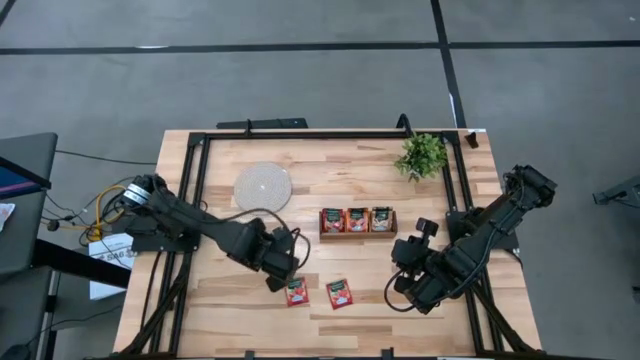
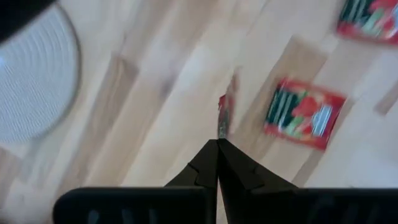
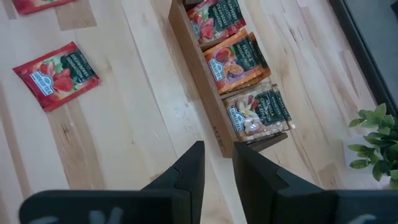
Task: Pick & Place Tea
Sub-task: Put the red tea bag into the left section of the wooden organizer
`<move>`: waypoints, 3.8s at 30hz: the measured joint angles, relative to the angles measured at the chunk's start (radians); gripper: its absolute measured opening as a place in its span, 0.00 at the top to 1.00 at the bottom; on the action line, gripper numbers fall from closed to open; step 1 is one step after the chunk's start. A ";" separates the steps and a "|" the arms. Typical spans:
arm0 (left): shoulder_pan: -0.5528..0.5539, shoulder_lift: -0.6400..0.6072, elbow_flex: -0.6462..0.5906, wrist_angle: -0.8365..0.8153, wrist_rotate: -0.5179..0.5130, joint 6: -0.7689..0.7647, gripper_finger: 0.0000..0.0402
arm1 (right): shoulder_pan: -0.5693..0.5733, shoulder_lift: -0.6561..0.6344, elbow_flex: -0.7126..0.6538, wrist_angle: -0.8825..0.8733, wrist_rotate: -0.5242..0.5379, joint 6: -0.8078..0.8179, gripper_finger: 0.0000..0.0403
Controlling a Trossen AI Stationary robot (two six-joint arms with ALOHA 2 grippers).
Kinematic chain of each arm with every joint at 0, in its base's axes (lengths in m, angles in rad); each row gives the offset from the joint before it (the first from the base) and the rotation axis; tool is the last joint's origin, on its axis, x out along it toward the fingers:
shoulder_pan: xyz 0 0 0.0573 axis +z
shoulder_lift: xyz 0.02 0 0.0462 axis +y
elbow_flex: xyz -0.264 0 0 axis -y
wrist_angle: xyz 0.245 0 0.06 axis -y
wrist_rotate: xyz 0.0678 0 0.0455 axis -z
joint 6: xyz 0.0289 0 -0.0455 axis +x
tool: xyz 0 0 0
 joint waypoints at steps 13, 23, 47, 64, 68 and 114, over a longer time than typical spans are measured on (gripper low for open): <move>0.189 0.030 0.176 0.057 -0.061 0.266 1.00 | 0.000 0.000 0.000 0.028 0.001 0.001 0.81; 0.285 0.228 0.436 0.042 -0.060 0.518 1.00 | 0.000 0.000 0.000 0.030 0.000 0.001 0.81; 0.358 0.480 0.685 -0.069 -0.043 0.829 1.00 | 0.000 0.000 0.000 0.030 0.000 0.036 0.81; 0.381 0.539 0.683 -0.115 0.009 0.865 1.00 | 0.000 0.000 0.000 0.031 0.000 0.036 0.81; 0.388 0.543 0.683 -0.110 0.009 0.865 1.00 | 0.000 0.000 0.000 0.034 0.000 0.036 0.81; 0.391 0.542 0.683 -0.059 -0.106 0.924 1.00 | 0.000 0.000 0.000 0.029 -0.001 0.036 0.81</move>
